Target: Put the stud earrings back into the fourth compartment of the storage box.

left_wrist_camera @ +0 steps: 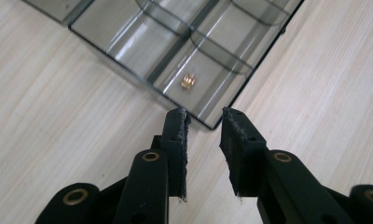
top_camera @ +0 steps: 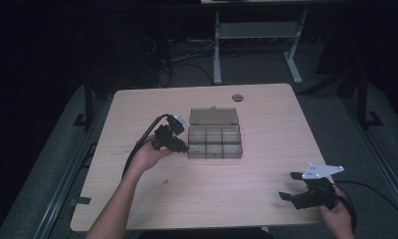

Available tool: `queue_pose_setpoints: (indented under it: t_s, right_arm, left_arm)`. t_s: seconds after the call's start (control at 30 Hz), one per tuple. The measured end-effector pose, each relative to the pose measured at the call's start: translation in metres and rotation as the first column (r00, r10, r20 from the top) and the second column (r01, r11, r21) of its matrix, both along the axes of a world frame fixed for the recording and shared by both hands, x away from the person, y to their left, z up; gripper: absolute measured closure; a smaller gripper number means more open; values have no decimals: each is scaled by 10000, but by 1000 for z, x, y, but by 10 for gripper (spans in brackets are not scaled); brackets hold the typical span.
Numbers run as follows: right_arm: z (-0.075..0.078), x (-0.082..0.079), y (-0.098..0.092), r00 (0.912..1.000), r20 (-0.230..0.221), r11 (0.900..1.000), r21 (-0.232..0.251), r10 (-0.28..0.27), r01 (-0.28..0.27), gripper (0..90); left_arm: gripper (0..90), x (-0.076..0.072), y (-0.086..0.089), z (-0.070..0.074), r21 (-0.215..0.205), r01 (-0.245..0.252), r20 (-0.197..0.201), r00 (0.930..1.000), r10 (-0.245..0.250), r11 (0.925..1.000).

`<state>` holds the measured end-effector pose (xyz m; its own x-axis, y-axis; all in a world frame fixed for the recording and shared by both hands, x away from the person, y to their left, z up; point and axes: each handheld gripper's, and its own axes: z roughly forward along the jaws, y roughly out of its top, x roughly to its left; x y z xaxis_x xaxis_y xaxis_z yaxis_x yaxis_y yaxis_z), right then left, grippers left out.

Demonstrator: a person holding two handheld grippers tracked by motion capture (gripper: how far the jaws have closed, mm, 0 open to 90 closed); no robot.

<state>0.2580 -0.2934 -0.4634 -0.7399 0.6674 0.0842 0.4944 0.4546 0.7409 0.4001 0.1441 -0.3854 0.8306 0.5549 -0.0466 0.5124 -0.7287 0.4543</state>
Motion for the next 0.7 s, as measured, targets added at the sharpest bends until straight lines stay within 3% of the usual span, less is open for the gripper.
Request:
queue_pose_setpoints:
  t_s: [0.7]
  right_arm:
    - [0, 0, 2, 10000, -4, 10000, -71, 9, -9, 141]
  left_arm:
    - [657, -30, 30, -13, -66, -115, 38, 9999, 115, 9999]
